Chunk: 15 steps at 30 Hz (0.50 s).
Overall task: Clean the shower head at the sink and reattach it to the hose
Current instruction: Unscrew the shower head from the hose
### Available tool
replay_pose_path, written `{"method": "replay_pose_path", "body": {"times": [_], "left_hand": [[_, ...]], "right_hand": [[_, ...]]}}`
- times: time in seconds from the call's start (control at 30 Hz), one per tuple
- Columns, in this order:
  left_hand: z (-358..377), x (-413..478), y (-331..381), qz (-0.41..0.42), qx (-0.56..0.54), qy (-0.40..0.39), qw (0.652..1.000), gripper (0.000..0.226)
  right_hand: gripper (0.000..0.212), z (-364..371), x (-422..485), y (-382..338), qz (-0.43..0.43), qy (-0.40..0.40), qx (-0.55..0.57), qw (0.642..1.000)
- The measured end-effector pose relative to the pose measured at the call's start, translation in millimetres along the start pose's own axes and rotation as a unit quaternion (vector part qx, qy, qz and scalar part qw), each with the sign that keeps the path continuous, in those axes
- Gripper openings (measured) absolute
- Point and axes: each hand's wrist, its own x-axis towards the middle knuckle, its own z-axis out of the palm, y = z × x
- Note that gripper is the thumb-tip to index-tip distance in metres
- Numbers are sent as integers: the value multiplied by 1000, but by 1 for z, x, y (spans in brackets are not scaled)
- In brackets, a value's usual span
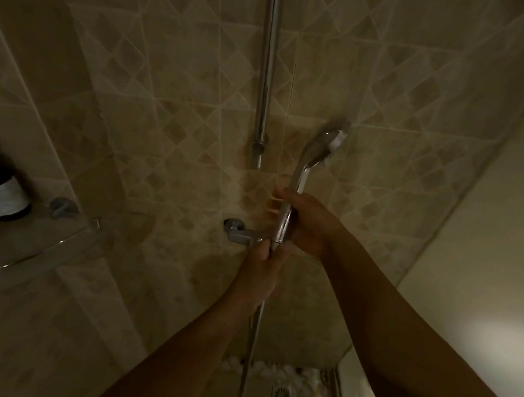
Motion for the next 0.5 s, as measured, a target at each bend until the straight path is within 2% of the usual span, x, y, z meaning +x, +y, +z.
{"method": "replay_pose_path", "body": {"times": [0.1,0.17,0.2,0.27,0.37,0.5], "left_hand": [[-1,2,-13,42,99,80,991,29],[1,1,-22,51,117,104,986,24],[3,-1,-26,49,123,100,986,22],[5,-7,-32,37,104,66,992,23],[3,-17,-30,-30,-28,-19,999,34],[-5,-30,-17,-120,-184,-160,962,37]], "right_hand": [[24,-2,-3,9,-21,25,-26,999],[35,-2,-4,13,-3,44,-28,999],[35,0,-4,15,0,55,-28,998],[24,2,-5,22,-10,64,-14,998],[15,-3,-7,24,-18,23,18,999],[25,-12,-13,23,26,-63,111,991]]}}
